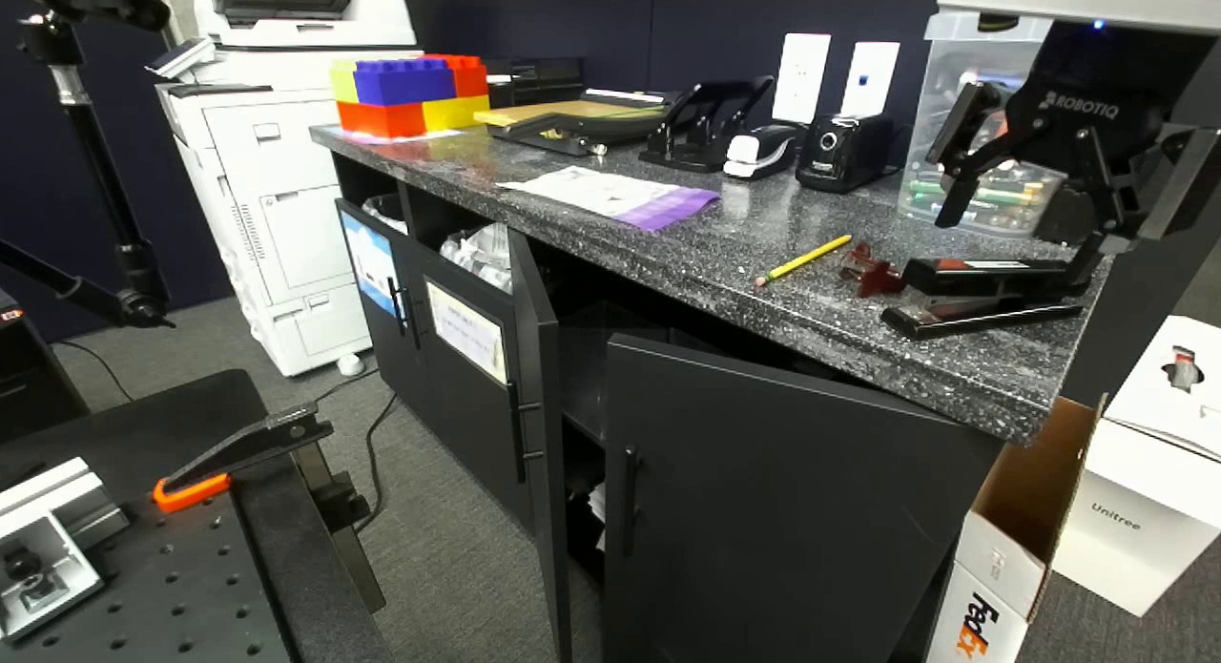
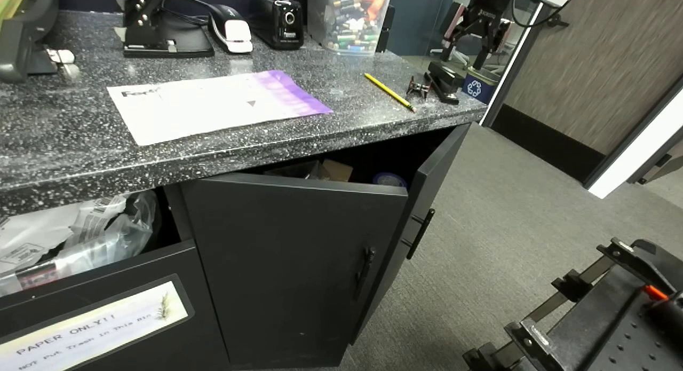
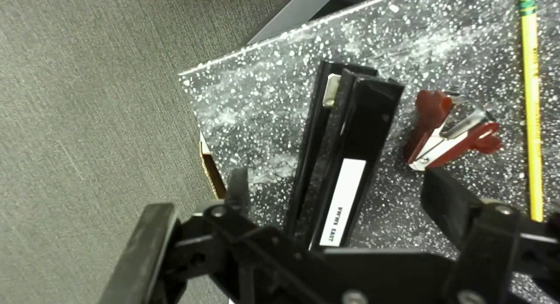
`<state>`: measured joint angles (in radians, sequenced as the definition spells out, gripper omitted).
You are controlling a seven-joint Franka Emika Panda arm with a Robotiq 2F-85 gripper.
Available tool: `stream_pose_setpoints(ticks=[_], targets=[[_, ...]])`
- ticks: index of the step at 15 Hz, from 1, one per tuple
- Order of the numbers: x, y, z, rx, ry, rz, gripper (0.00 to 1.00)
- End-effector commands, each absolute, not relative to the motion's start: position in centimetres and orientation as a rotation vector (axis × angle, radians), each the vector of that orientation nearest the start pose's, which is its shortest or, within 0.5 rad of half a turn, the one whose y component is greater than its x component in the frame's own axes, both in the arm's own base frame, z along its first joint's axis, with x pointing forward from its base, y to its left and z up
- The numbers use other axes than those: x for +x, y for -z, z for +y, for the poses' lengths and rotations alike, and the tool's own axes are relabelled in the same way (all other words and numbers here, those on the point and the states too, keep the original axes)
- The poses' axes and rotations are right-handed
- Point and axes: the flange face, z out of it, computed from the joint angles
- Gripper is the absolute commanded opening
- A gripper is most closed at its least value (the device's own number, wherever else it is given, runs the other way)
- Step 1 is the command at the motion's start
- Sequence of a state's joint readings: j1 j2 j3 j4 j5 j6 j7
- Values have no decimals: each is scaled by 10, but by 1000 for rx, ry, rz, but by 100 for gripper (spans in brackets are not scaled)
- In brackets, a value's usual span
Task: Move the stapler to the left on the counter
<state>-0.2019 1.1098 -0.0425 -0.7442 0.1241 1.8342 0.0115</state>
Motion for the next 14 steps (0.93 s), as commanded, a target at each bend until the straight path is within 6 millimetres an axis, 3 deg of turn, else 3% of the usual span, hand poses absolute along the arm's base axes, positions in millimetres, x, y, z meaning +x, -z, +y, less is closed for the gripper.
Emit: stream_pose_setpoints(ticks=[1,4,5,6,9,14], targets=[[784,-245,-162,-3015,-57,433,100],[786,-232,-150,-3023,-79,432,100],[787,-231,-145,-3026,-78,429,75],[788,-232,-141,-3032,-76,427,74],[792,-245,-131,-3048,-47,434,51],[789,-251,-153,-3056,-34,514,15]])
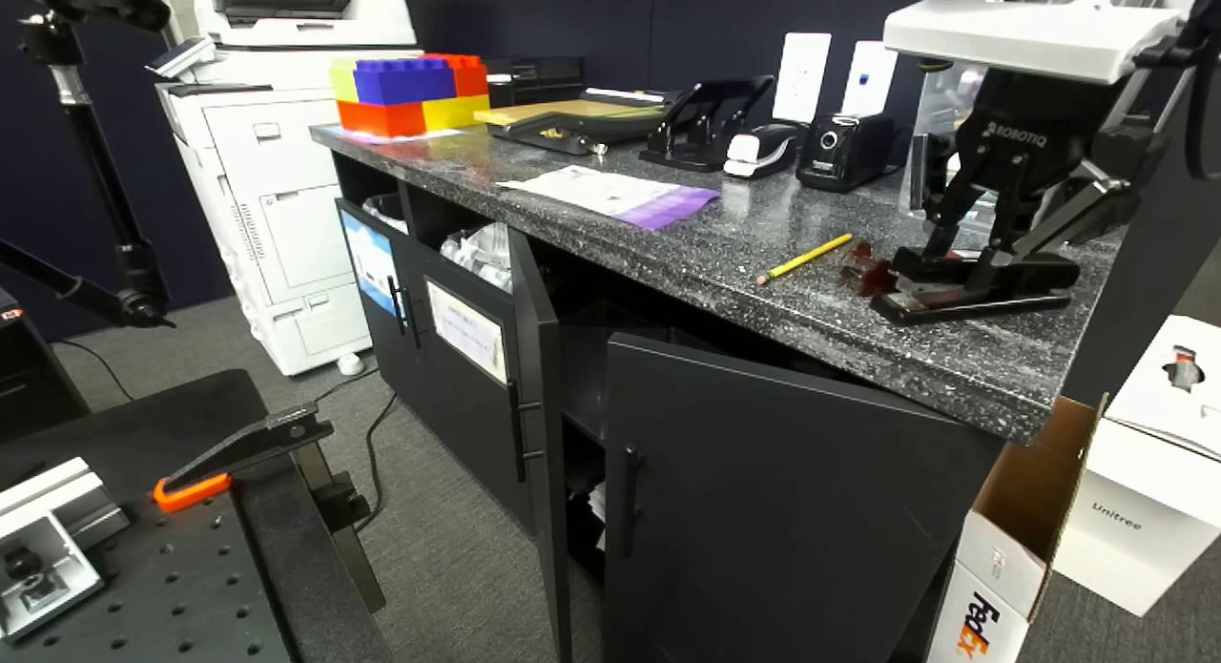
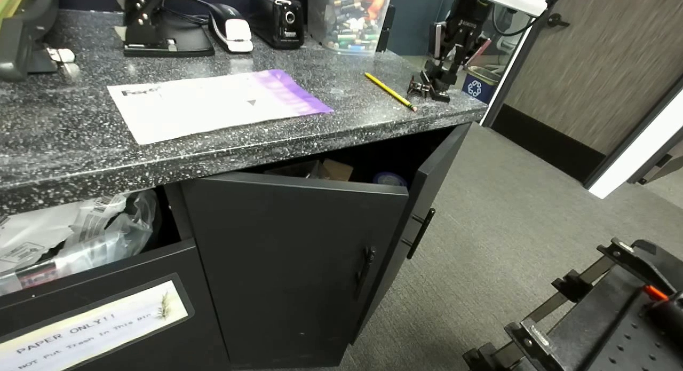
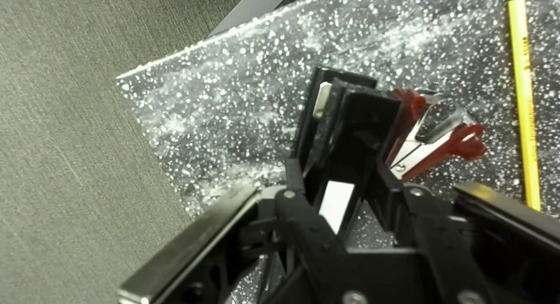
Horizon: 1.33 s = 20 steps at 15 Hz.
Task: Move the stapler to the left on the counter
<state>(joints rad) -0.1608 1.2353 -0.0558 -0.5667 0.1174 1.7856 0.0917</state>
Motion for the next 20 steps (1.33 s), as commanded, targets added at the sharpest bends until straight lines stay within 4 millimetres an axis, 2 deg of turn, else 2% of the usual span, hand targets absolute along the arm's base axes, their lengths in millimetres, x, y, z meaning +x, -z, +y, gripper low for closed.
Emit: stream_pose_setpoints(ticks=[1,4,6,7,10,13,16,18,20], targets=[[788,-250,-159,-3054,-40,531,13],[785,-260,-169,-3050,-47,565,8],[786,-284,-150,-3077,-62,552,8],[788,-301,-129,-3095,-69,528,8],[790,-325,-74,-3128,-94,422,8],[789,-340,3,-3177,-116,283,8],[785,-333,75,-3176,-129,148,8],[783,-321,112,-3171,-130,59,8],[780,-310,140,-3172,-128,-16,8]])
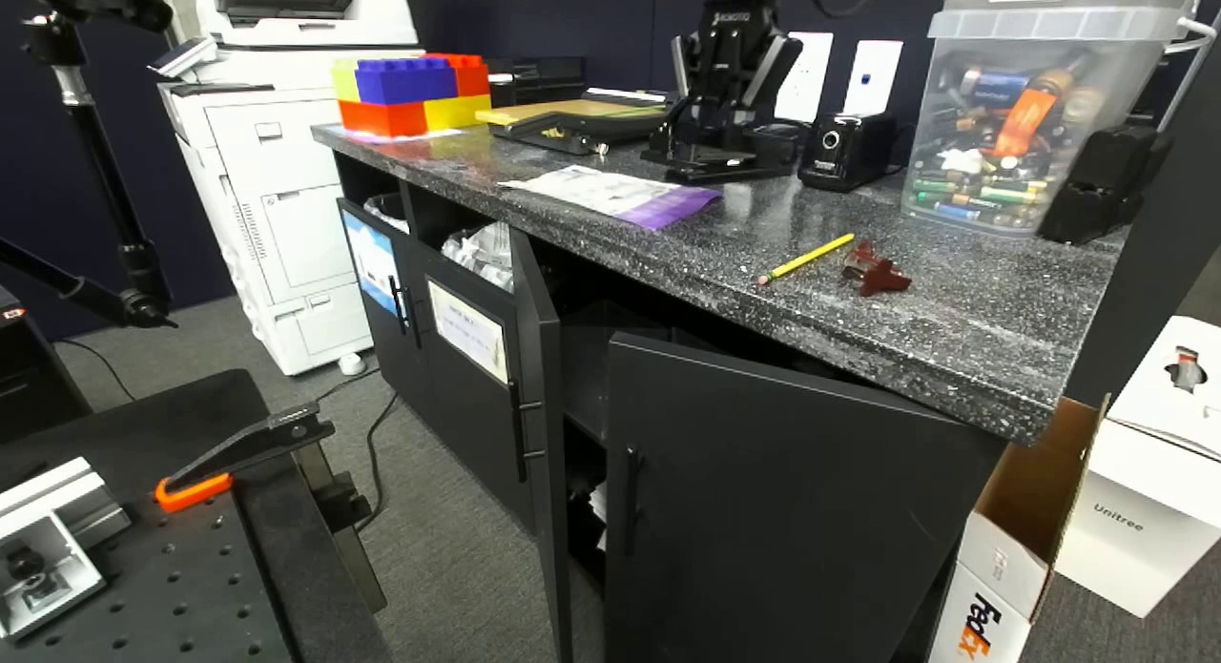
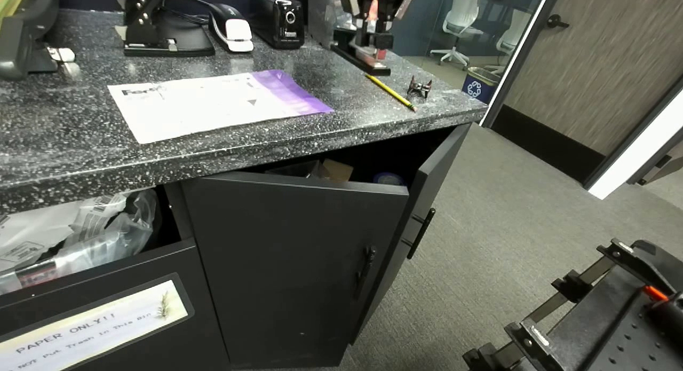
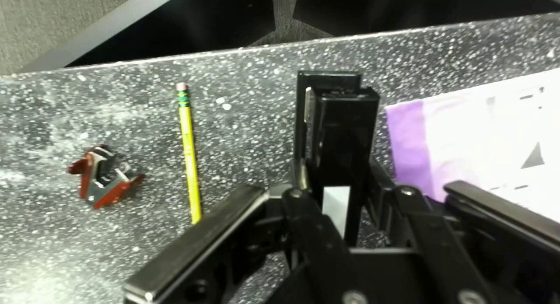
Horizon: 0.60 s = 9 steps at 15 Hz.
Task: Move the stapler to the left on the counter
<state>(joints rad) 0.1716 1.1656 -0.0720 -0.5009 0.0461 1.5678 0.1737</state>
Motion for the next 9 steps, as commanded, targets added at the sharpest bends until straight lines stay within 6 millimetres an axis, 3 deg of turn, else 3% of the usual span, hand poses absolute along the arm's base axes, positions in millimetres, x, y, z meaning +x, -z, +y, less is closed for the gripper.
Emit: stream_pose_setpoints(ticks=[1,4,9], targets=[[779,-306,149,-3178,-126,-46,8],[777,-295,153,-3183,-146,-119,8],[785,-268,120,-3204,-155,-172,8]])
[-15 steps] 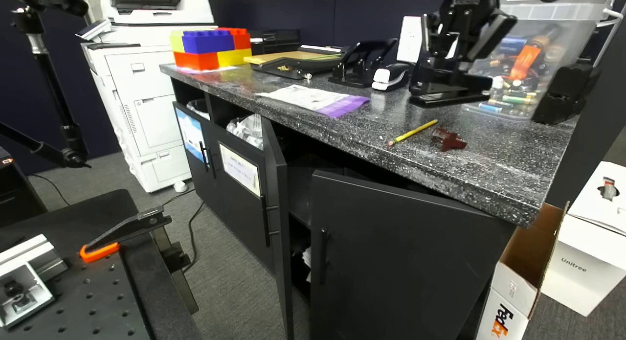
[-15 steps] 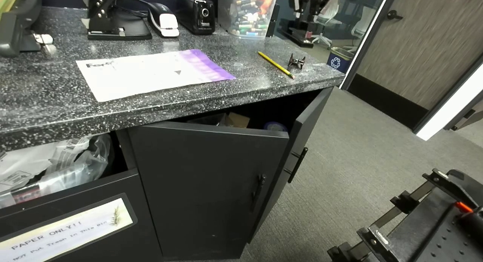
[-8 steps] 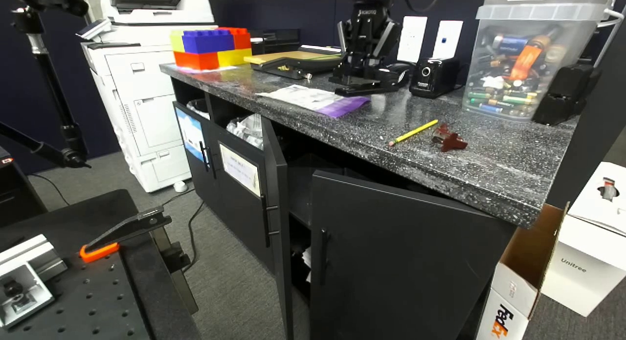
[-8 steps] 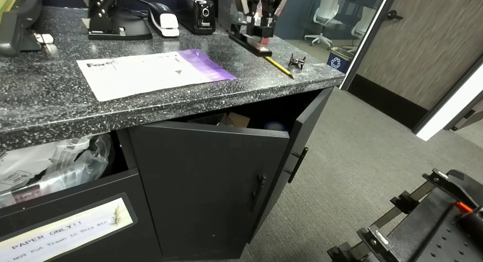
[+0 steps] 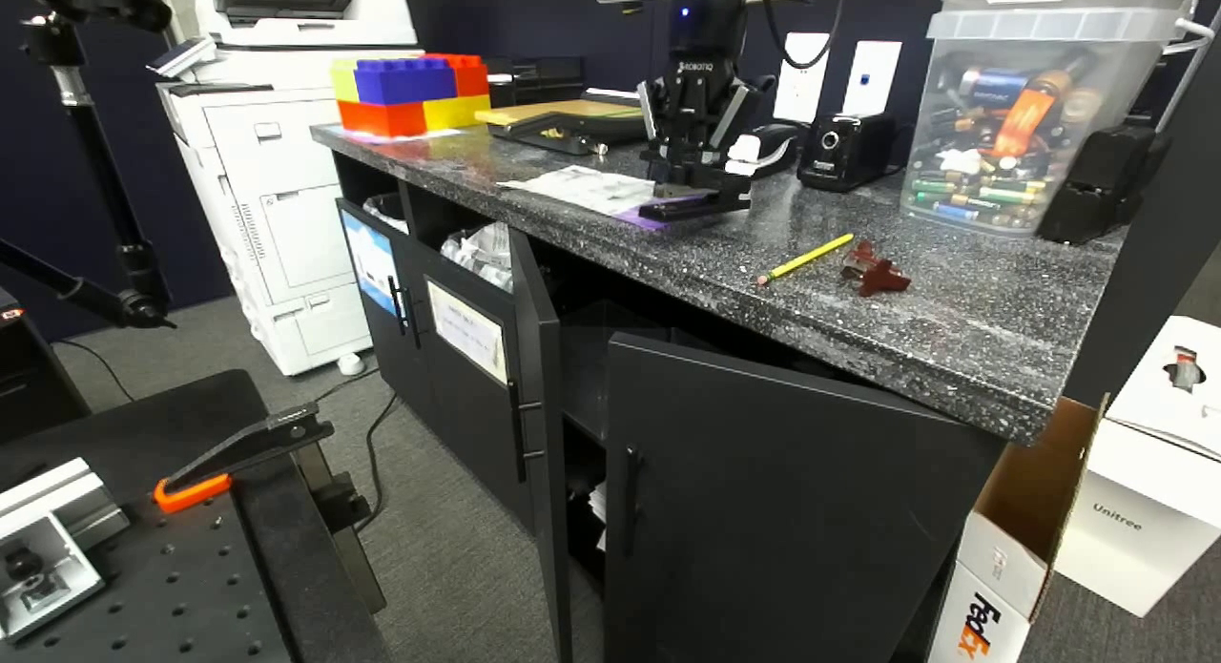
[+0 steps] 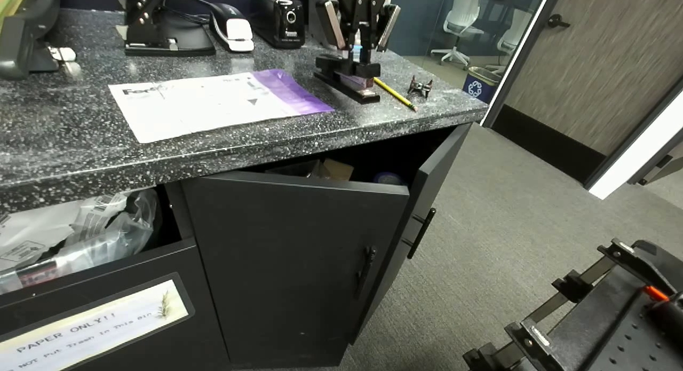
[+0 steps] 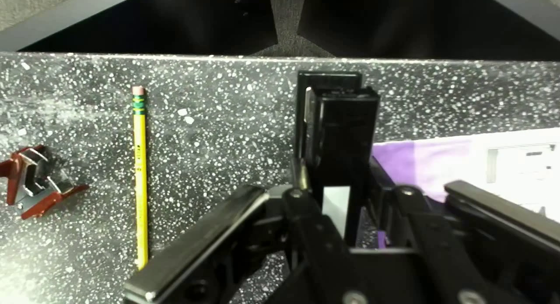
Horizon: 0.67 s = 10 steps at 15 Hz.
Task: Move the stapler to the left on the counter
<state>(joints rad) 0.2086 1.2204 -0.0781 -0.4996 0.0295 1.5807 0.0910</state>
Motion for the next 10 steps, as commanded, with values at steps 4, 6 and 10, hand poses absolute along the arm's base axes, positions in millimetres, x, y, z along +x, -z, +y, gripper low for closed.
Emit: stream_pose_setpoints(ticks=[4,6,10], targets=[[792,-244,94,-3200,-133,-156,8],[792,-243,92,-3190,-131,-144,8],[785,-284,105,-3118,-164,-87,66]])
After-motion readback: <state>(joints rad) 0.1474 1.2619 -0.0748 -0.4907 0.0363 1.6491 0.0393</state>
